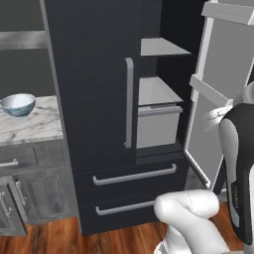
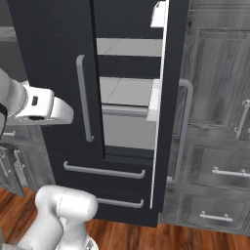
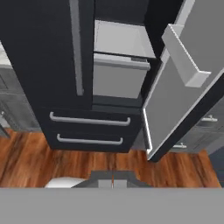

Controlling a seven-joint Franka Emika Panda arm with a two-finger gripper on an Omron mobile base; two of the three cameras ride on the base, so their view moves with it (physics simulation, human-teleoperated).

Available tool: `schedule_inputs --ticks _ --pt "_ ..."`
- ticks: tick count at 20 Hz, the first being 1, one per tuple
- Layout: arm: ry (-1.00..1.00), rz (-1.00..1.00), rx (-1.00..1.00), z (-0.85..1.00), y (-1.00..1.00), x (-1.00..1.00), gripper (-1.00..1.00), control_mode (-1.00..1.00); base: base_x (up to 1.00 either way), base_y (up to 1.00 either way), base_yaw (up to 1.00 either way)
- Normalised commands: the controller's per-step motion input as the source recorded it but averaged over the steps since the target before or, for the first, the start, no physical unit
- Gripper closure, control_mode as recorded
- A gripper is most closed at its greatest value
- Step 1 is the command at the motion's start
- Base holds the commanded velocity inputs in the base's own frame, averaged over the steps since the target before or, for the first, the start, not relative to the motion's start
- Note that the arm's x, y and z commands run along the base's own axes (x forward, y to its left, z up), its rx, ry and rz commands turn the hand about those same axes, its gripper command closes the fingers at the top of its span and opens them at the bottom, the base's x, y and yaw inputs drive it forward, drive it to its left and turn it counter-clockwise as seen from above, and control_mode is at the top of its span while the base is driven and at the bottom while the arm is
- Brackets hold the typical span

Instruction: Place one of the steaks on the plate and the other in the bowl. Then place the bowl in the fridge.

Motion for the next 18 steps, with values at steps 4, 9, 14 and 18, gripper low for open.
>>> schedule_inputs --ticks 4,9,14,18 --pt "0.05 0.18 -0.10 -0.58 0.06 0.02 -1.00 -1.00 0.00 0.00 0.00" --pt "-0.04 0.08 0.29 0.38 0.00 -0.11 -1.00 -1.00 0.00 0.00 0.00" --pt "-0.13 0.00 0.05 0.05 0.05 -0.47 -1.00 -1.00 0.00 0.00 0.00" --pt "-0.13 -0.04 0.00 0.00 0.06 -0.45 -1.00 -1.00 0.00 0.00 0.00"
